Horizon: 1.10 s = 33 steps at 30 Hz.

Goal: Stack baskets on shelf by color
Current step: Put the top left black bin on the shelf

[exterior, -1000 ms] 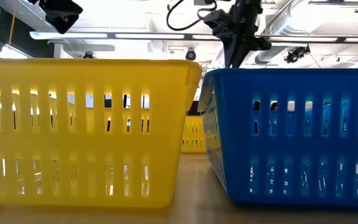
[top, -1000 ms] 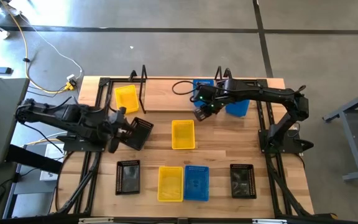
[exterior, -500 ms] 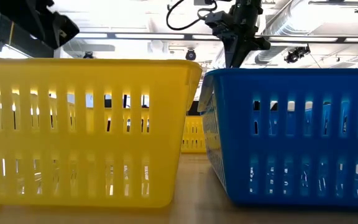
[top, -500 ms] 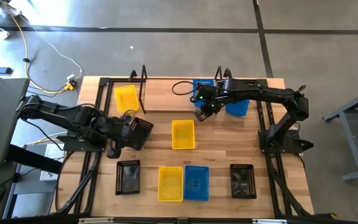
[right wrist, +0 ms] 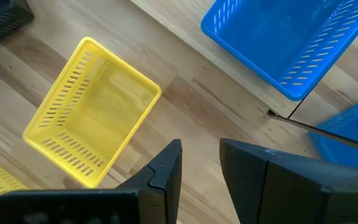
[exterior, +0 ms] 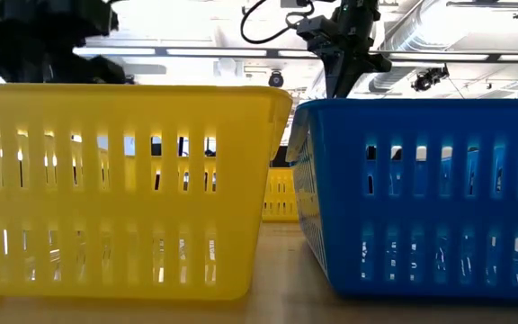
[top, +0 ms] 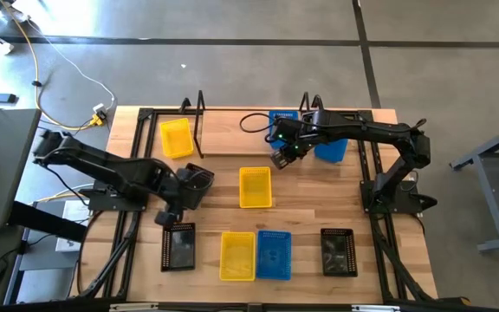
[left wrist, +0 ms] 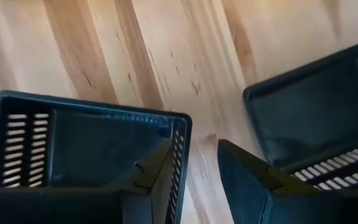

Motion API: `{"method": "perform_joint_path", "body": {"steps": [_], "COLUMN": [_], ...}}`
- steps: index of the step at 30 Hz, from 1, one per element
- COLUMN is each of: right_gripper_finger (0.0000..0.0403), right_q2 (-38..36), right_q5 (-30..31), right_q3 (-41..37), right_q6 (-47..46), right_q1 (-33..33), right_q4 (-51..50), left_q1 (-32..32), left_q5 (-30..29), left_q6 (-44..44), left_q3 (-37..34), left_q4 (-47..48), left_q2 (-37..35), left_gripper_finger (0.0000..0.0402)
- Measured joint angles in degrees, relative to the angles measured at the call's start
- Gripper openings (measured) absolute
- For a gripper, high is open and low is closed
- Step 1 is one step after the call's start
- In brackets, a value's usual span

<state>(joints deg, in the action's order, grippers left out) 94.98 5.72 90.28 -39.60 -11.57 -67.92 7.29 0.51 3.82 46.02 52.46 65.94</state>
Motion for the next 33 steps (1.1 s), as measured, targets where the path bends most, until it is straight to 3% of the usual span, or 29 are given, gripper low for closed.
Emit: {"method": "perform_joint_path", "body": {"steps": [26,33], "right_gripper_finger": [0.0094,0.0094], "right_q2": [-0.02,-0.02], "right_q5": [0.30,0.31], "right_q3": [-0.02,-0.02], "right_q6": [-0.01,0.00], "right_q1": [0.00,0.00], "right_q4": [0.31,0.31], "left_q1": [0.00,0.00], "left_q5": [-4.30,-4.39], "left_q6": [2.36,0.30], "left_q3": [0.00,-0.02], "left_q4": [1.31,1.33], "left_q2": [15.99,19.98], "left_gripper_finger": [0.0117,0.0077]}}
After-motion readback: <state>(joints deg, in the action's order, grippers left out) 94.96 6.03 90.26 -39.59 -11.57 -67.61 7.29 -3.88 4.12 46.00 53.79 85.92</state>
